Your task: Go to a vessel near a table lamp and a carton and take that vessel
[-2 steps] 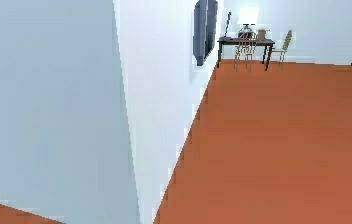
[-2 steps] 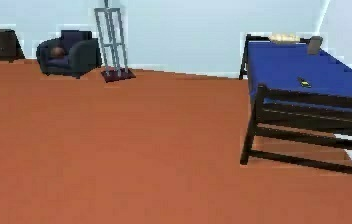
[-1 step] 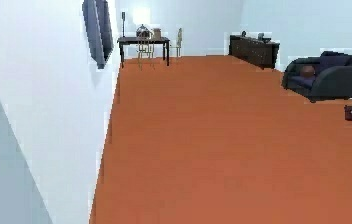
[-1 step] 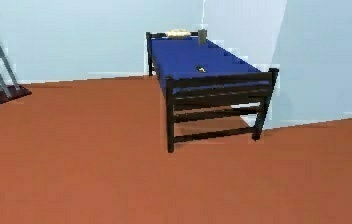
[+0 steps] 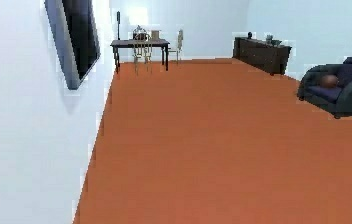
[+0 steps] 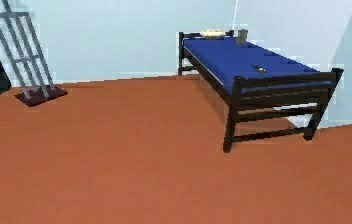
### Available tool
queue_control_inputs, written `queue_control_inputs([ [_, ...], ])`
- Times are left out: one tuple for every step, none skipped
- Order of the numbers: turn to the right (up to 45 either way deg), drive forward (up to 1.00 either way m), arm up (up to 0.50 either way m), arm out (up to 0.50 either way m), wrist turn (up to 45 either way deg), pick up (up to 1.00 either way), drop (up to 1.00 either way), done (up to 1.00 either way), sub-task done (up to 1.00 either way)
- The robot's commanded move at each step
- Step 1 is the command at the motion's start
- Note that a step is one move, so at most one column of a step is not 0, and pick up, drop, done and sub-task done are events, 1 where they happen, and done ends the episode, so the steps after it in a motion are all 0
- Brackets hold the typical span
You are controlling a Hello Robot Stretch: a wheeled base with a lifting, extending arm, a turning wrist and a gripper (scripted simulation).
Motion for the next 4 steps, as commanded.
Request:
queue_control_inputs([
  [-6.0,0.00,0.00,0.00,0.0,0.00,0.00,0.00,0.00],
  [0.0,1.00,0.00,0.00,0.0,0.00,0.00,0.00,0.00],
  [0.0,1.00,0.00,0.00,0.0,0.00,0.00,0.00,0.00],
  [0.0,1.00,0.00,0.00,0.0,0.00,0.00,0.00,0.00],
])
